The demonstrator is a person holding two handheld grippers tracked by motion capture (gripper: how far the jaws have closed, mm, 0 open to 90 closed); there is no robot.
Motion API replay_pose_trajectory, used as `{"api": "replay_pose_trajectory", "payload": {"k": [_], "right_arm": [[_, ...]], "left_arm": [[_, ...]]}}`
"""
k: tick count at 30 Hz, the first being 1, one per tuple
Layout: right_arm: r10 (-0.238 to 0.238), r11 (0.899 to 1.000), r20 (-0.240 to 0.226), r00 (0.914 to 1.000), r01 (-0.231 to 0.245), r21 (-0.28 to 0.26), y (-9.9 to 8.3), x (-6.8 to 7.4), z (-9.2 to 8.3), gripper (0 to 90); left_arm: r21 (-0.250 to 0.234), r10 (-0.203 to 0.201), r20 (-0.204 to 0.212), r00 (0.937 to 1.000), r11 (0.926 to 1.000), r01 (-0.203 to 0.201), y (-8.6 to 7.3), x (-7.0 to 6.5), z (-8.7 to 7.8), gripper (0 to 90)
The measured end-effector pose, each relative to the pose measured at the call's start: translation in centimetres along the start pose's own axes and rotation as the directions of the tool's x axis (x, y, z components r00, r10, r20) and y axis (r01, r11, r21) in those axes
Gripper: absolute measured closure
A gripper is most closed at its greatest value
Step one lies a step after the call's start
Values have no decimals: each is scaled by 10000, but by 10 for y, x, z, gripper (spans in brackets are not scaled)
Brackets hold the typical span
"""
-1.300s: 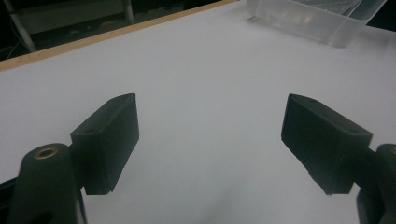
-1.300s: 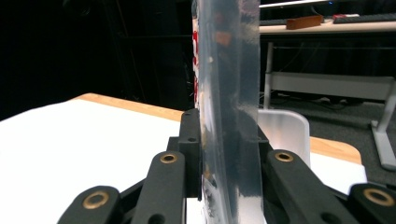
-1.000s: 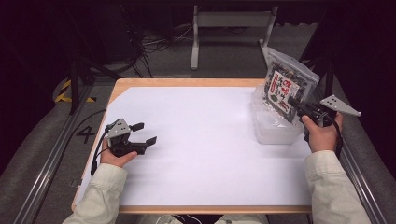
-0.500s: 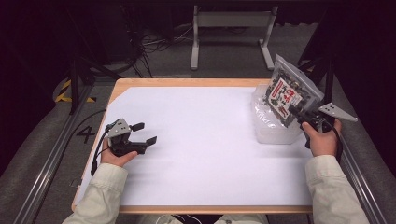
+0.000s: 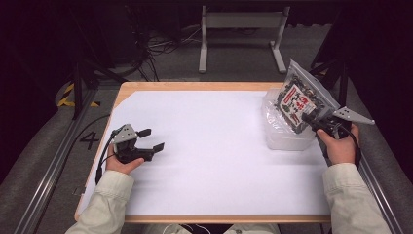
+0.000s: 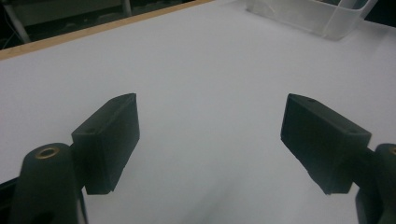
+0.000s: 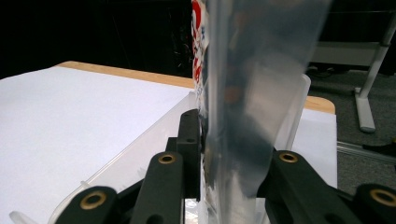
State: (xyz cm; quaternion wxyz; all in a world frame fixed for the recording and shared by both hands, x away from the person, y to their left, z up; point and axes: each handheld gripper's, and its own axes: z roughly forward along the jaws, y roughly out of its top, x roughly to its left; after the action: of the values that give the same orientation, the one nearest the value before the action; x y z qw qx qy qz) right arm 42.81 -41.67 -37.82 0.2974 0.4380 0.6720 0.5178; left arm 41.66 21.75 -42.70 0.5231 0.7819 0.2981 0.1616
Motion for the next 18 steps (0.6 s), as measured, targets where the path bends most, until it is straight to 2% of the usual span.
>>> {"api": "replay_pose_trajectory", "payload": {"k": [7, 11, 14, 16, 18], "right_arm": [[-77, 9997, 28, 10000, 77, 211, 6, 1, -2, 752], [-11, 9974, 126, 9999, 2, 721, 11, -1, 6, 758], [-19, 9918, 190, 9998, -5, 1276, 18, -1, 14, 760], [-298, 9872, 238, 9993, 257, 1574, 22, 1, 18, 759], [-371, 9850, 320, 9988, 311, 1698, 24, 3, 20, 756]], "left_arm": [[15, 20, -7, 10000, 10000, -20, 0, -1, 0, 204], [82, -31, 17, 10000, 10000, 31, 0, -3, 0, 204], [52, -18, 4, 10000, 10000, 18, 0, -3, 0, 204], [46, 0, 5, 10000, 10000, 0, 0, -3, 0, 204], [16, 54, -17, 10000, 10000, -54, 1, -3, -1, 204]]}}
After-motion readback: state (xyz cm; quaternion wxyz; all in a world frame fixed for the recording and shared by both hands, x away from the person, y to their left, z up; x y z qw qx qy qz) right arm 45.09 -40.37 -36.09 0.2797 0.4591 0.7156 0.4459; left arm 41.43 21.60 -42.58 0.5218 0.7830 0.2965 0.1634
